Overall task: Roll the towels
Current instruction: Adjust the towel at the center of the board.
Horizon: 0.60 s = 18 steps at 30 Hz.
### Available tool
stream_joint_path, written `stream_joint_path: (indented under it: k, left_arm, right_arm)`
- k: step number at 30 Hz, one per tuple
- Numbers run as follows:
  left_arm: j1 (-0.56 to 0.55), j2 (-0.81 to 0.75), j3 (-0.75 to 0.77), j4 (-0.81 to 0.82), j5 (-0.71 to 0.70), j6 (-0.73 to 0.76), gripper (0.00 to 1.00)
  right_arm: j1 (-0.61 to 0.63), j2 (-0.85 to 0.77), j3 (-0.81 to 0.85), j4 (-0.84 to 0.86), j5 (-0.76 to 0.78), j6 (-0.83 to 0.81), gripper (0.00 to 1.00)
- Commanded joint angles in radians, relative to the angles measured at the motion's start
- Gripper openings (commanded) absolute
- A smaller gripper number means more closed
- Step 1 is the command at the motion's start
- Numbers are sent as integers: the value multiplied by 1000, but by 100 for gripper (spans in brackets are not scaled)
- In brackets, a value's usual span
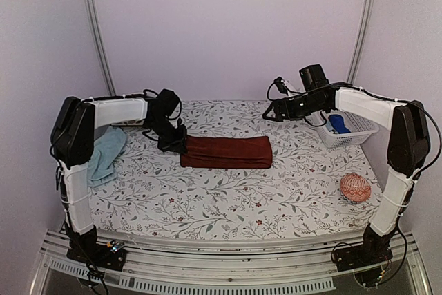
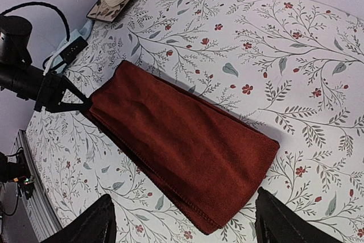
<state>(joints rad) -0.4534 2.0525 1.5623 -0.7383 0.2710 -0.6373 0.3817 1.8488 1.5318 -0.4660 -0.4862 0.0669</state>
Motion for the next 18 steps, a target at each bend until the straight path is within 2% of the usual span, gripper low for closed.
stream_joint_path:
  k: [1,15,16,18]
  left_arm:
    - [-16,-24,-40,-24,-19,-13,0]
    - [-34,-23,-85,-20,-27,-9,0]
    - [-33,-23,-87,-23,-33,-6,2]
    - [-30,-29,-82,-32,-55,3,29]
  right_arm:
    - [6,-21,-7,0,-15,1,84]
    - [8,-22,-9,-5,-14,-4,85]
    - [9,-21,-10,-6,-13,-6,85]
    - [11,-20,-13,-9,-9,-8,85]
